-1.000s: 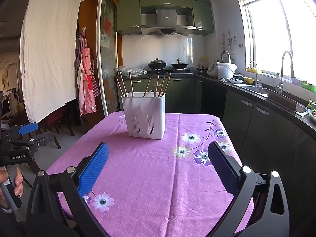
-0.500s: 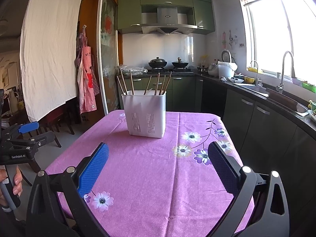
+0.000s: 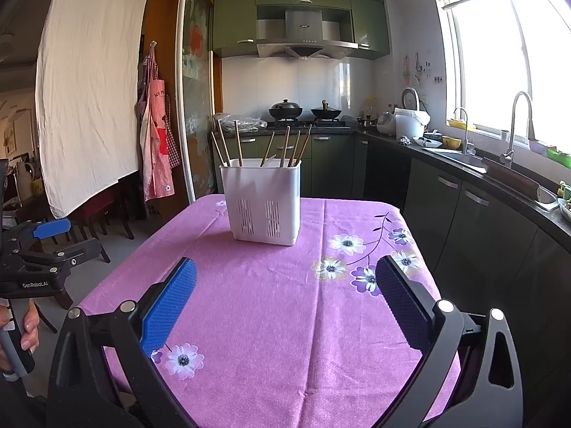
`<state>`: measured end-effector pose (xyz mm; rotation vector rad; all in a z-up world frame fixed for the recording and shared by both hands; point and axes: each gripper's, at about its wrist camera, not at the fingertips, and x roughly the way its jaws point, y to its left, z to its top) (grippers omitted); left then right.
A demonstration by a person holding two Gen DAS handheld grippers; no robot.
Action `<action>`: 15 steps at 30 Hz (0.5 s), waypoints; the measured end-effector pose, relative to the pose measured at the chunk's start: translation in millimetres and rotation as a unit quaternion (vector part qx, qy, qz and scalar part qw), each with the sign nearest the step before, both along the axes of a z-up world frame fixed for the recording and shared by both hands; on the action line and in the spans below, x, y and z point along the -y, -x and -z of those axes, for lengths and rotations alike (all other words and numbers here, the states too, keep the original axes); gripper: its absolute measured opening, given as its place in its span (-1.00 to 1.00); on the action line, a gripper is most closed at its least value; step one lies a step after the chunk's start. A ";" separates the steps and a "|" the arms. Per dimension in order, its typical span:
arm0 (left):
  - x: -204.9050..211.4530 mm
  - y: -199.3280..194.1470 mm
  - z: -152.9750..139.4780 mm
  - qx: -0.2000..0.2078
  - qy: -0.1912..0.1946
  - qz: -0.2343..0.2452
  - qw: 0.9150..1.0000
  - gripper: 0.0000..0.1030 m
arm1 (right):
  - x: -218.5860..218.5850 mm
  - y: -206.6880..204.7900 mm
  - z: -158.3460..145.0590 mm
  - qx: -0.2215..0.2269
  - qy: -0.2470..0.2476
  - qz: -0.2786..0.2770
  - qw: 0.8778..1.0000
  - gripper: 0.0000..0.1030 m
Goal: Organize utensils
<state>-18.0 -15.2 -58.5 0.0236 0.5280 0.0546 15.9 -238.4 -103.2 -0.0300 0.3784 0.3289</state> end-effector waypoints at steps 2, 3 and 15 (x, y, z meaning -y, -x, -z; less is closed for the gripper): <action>-1.1 -1.7 0.9 -0.005 0.007 0.003 1.000 0.87 | -0.5 -0.3 0.3 0.000 0.001 0.000 1.000 0.91; -2.2 -2.1 1.2 -0.007 0.012 0.006 1.000 0.87 | -0.4 -0.6 1.2 -0.001 0.001 0.000 1.000 0.91; 3.4 -1.4 1.0 0.020 0.012 0.027 0.999 0.87 | -1.4 -4.0 4.5 -0.007 0.003 -0.004 1.000 0.91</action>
